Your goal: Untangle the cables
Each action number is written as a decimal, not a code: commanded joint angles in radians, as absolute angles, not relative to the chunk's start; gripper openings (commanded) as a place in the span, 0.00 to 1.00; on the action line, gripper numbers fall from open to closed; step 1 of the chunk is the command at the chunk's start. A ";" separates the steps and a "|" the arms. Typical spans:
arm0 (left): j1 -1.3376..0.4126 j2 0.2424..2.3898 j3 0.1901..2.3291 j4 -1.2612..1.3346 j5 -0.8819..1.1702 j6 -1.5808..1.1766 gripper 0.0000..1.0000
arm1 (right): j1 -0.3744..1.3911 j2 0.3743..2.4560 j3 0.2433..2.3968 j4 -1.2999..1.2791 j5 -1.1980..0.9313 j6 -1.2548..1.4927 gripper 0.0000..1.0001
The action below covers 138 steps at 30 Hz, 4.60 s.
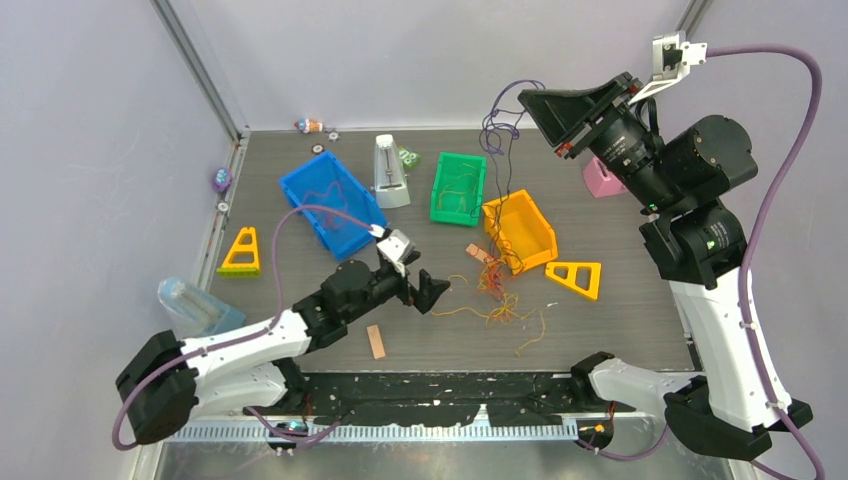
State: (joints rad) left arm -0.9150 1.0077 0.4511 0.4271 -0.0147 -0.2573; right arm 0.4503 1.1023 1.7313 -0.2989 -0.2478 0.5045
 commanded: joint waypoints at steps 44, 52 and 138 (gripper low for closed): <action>-0.992 1.552 0.637 0.752 -0.298 -0.452 0.01 | 0.449 1.063 2.092 -0.330 0.307 0.266 0.05; -0.971 1.318 0.671 0.377 -0.213 -0.391 0.26 | 0.449 0.981 1.836 -0.329 0.459 0.180 0.05; -0.968 1.209 0.818 -0.191 -0.201 -0.437 0.93 | 0.280 1.782 1.287 -0.461 0.131 0.243 0.39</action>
